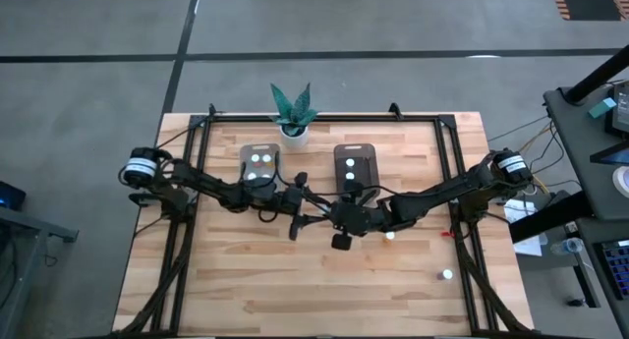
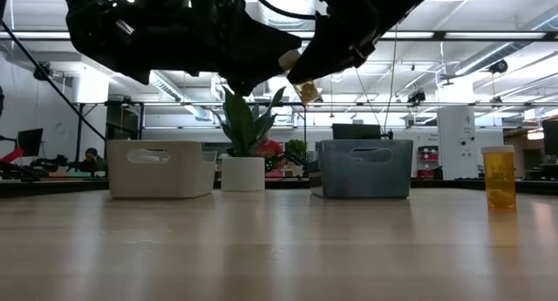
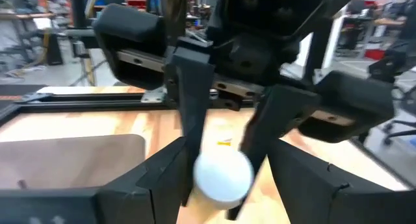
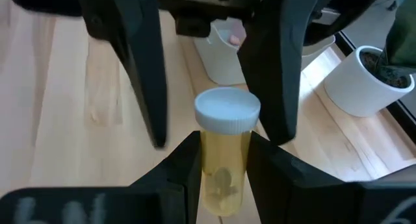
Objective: Pick and place medicine bottles into bin by pill shape (circle, oval)
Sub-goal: Put the yellow tablet bottle into the gray bin
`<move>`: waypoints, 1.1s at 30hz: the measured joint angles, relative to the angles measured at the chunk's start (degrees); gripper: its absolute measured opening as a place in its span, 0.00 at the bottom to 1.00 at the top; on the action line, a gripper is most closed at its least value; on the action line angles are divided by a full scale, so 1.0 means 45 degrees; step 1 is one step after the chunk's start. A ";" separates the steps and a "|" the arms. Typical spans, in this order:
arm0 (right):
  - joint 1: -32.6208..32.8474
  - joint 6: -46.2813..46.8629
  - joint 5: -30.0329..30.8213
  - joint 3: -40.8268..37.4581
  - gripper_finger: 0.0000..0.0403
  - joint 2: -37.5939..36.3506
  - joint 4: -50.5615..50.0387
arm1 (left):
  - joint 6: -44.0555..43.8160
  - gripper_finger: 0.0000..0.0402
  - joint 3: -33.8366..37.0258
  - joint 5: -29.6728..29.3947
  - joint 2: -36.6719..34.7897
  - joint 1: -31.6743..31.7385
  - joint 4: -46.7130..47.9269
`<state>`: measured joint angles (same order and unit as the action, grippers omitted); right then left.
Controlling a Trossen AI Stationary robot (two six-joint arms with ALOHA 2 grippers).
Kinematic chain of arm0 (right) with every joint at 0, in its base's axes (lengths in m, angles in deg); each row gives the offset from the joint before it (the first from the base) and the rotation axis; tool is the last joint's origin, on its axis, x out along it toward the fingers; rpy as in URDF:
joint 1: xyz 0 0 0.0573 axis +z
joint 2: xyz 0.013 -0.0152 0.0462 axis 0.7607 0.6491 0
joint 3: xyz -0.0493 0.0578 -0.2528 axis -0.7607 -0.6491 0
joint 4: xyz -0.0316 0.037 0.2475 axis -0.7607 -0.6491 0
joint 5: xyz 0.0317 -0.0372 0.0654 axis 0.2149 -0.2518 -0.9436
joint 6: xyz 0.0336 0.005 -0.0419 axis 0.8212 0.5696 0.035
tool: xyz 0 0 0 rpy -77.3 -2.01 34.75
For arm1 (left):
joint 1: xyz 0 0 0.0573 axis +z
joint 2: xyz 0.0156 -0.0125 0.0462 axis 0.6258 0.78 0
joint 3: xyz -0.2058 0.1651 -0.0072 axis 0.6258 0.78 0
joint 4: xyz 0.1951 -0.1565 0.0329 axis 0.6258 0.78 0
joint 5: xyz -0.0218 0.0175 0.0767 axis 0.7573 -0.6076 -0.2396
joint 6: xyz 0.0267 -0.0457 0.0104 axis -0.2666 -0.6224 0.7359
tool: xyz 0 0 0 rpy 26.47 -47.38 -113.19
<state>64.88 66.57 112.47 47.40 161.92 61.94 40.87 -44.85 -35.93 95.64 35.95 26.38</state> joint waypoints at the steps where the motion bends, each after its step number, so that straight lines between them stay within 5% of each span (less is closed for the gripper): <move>1: -0.0001 0.0022 0.0006 0.0000 0.24 0.0000 0.0089 | 0.0146 0.49 0.0006 -0.0207 0.0021 -0.0001 -0.0009; 10: -0.0005 0.0012 0.0024 0.0000 0.24 0.0000 0.0245 | 0.0885 0.47 0.0034 -0.0658 0.0028 -0.0073 -0.0070; 19: -0.0005 0.0115 0.0025 -0.0001 0.24 0.0000 0.0293 | 0.0875 0.25 0.0044 -0.0764 0.0014 -0.0087 -0.0027; 24: -0.0023 0.0272 0.0024 -0.0005 0.25 0.0000 0.0371 | 0.0837 0.22 0.0049 -0.0764 0.0014 -0.0121 -0.0027; 33: -0.0061 0.0308 -0.0027 -0.0005 0.44 -0.0053 0.0496 | 0.0841 0.24 0.0049 -0.1188 -0.0297 -0.0160 0.0371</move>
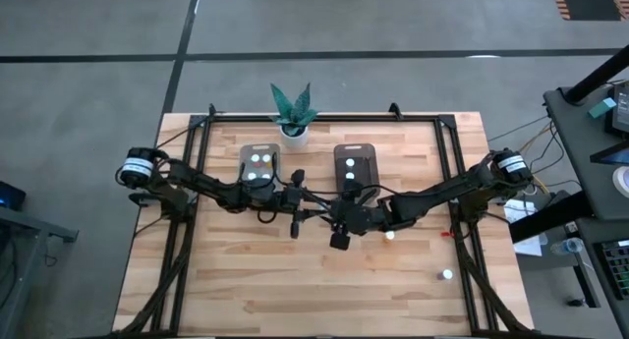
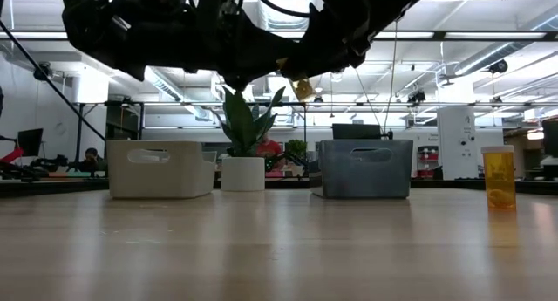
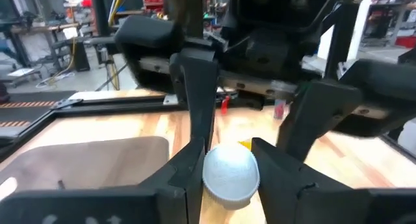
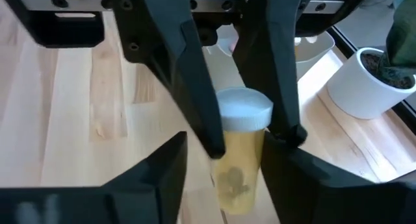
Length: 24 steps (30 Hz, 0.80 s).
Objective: Pick and place medicine bottles into bin by pill shape (circle, oval)
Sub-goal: Put the yellow tablet bottle into the gray bin
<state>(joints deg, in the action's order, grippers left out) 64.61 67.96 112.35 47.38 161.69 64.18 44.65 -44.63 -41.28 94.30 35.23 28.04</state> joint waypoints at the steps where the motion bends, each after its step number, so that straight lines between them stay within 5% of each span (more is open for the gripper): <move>1: -0.0022 0.0000 -0.0012 0.0000 0.47 -0.0045 -0.0043 | -0.0004 0.24 0.0004 -0.0112 -0.0121 0.0000 0.0292; 10: -0.0196 0.0039 0.0060 0.0024 0.60 -0.0995 -0.0758 | -0.0793 0.24 0.0097 -0.2216 -0.2488 0.0000 0.5636; 24: -0.0255 0.0287 0.0051 -0.0155 0.60 -0.1395 -0.1461 | -0.3279 0.24 0.0163 -0.6602 -0.7588 0.0004 1.5443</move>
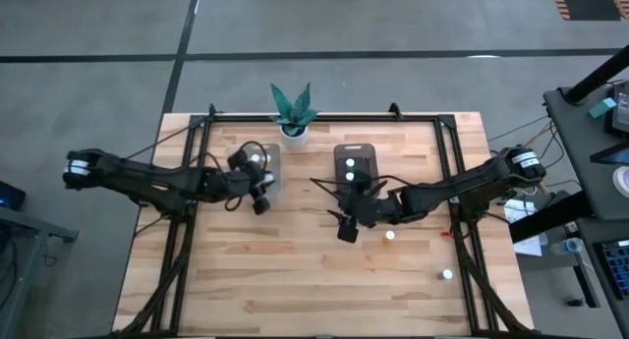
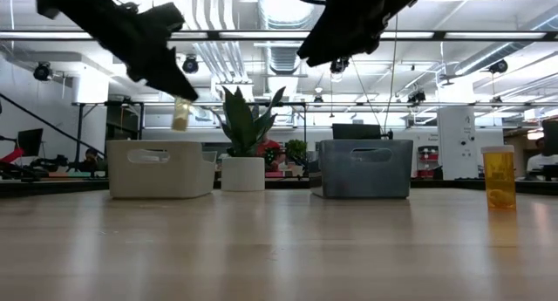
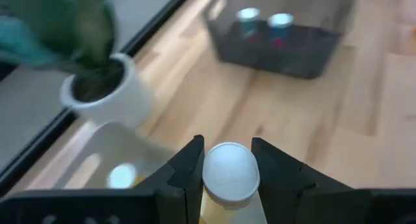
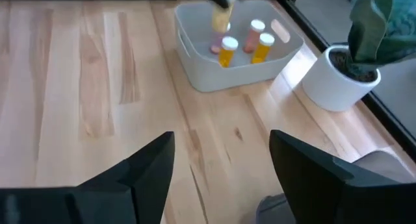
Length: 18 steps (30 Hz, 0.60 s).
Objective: Pick and place medicine bottles into bin by pill shape (circle, oval)
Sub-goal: Put the yellow tablet bottle into the gray bin
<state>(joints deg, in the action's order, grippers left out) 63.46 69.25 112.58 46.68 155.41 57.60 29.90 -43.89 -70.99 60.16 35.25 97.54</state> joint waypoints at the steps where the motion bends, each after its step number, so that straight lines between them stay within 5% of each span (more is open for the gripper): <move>1: 0.0000 0.0049 -0.0004 -0.0041 0.61 0.0028 -0.0018 | -0.0178 0.24 0.0046 -0.0242 -0.0177 0.0000 0.0250; 18: -0.0131 0.0199 -0.0010 -0.0175 0.60 0.0097 0.0102 | -0.2060 0.24 0.3195 -0.0487 -0.0689 0.0000 -0.2507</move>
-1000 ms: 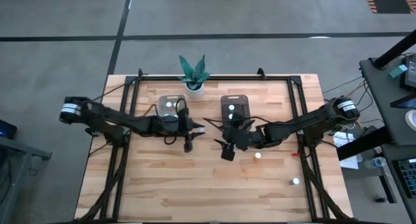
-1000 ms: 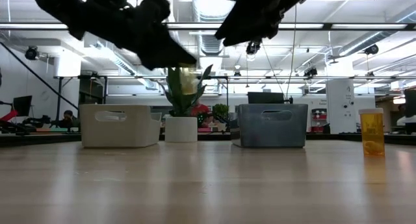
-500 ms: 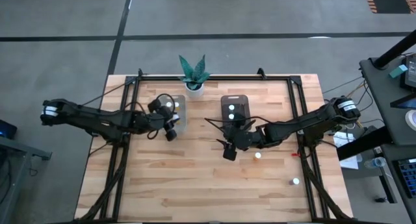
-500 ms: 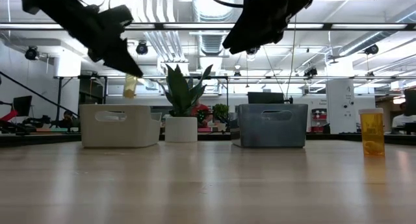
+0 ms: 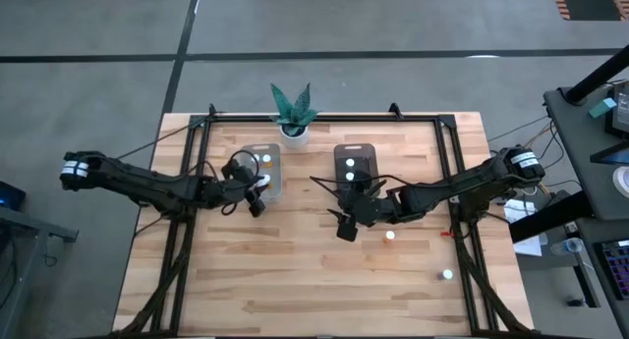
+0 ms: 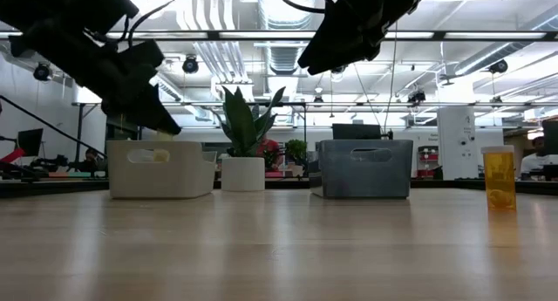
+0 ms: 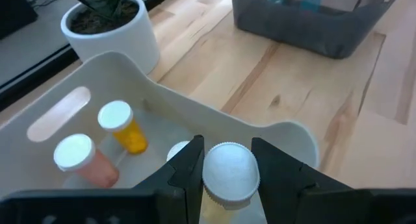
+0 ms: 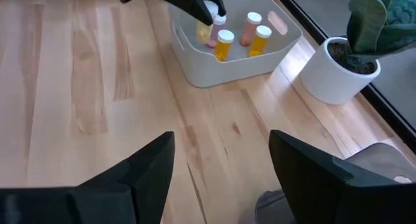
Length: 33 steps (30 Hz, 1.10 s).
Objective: Pick and place medicine bottles into bin by pill shape (circle, oval)
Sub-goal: Put the yellow tablet bottle into the gray bin, then put the orange tablet bottle into the gray bin
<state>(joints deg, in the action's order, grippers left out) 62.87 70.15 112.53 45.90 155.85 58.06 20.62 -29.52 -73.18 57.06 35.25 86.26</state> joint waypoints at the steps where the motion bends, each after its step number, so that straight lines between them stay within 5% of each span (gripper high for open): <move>1: 0.0000 0.0000 0.0000 -0.0005 0.60 0.0000 0.0000 | 0.0005 0.24 0.0142 -0.0014 -0.0006 0.0000 -0.0165; 27: 0.0000 -0.0002 0.0000 -0.0024 0.61 0.0005 0.0062 | -0.0251 0.44 0.0639 -0.0244 0.0036 0.0009 -0.0744; 33: 0.0266 0.1324 -0.0130 0.0124 0.60 -0.0319 -0.1511 | 0.0709 0.44 0.0096 -0.0012 -0.0106 0.0000 -0.0723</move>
<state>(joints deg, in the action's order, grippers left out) 64.07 76.11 111.95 46.45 154.41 51.26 23.82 -29.08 -73.23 56.58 35.25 83.00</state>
